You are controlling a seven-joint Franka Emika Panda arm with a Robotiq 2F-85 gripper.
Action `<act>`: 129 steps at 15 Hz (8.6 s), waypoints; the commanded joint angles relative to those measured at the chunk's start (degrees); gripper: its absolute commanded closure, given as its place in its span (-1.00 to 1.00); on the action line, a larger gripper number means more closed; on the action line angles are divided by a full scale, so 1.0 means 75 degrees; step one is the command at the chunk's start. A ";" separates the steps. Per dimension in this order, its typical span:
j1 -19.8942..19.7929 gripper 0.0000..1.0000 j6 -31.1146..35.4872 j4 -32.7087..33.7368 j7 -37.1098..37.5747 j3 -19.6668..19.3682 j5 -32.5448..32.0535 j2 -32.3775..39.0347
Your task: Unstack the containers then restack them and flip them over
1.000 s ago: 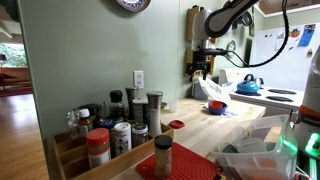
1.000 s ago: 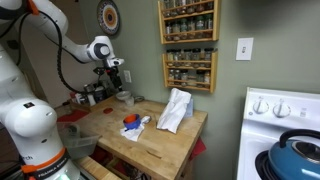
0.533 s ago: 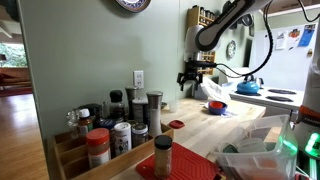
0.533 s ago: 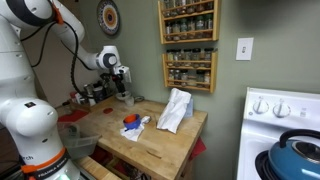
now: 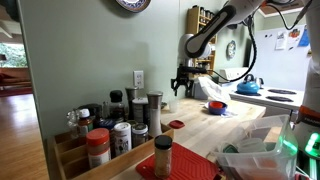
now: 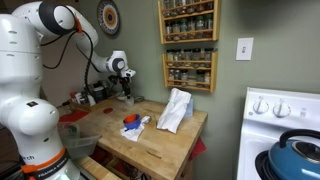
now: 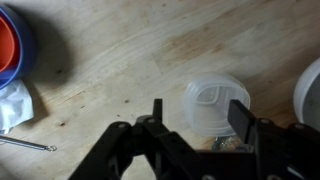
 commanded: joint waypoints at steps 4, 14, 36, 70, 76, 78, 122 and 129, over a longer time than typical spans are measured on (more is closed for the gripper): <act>0.0344 0.65 0.0015 0.0538 -0.0146 -0.0349 0.0499 0.0639; 0.0380 1.00 -0.0111 0.0535 -0.0286 -0.0553 0.0509 0.0161; 0.0510 0.02 -0.0116 0.0591 -0.0967 -0.0636 0.0553 0.0772; -0.0144 0.99 0.0099 -0.1371 -0.1246 -0.1053 0.1240 -0.0663; -0.0079 0.46 0.0423 -0.1335 -0.1226 -0.1019 0.1429 -0.0363; -0.0050 0.35 0.0442 -0.1315 -0.1181 -0.1023 0.1399 -0.0439; 0.0636 0.94 -0.0013 0.0130 -0.1509 -0.1008 0.0670 -0.0283; 0.0193 0.94 -0.1435 -0.0664 -0.1083 -0.1049 0.0234 -0.1701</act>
